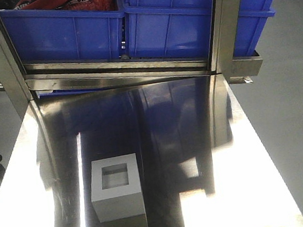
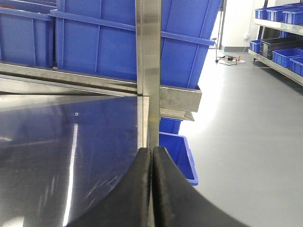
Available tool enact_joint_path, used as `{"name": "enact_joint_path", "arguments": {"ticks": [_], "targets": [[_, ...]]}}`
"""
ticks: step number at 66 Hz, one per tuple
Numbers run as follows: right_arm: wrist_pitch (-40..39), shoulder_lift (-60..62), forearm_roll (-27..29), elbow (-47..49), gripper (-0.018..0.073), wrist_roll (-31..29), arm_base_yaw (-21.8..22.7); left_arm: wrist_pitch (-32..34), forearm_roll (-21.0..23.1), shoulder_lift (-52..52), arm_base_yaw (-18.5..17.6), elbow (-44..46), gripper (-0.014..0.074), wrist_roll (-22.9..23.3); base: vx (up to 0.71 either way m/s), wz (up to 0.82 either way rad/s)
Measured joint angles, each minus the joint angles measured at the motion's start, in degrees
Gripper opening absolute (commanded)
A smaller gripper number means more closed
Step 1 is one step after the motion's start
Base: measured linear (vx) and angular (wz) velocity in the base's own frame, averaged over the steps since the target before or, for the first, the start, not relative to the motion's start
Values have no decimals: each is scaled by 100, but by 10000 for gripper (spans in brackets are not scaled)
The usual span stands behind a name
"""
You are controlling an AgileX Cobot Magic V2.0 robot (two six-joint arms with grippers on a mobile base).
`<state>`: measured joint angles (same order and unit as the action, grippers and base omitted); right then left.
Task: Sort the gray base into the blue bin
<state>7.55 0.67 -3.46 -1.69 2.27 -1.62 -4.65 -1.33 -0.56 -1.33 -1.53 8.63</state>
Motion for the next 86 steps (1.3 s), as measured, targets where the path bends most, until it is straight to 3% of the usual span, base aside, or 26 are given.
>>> {"name": "enact_joint_path", "arguments": {"ticks": [86], "targets": [[0, 0, 0, 0, -9, 0, 0, 0, 0, 0, 0, 0, -6, 0, 0, 0]]}}
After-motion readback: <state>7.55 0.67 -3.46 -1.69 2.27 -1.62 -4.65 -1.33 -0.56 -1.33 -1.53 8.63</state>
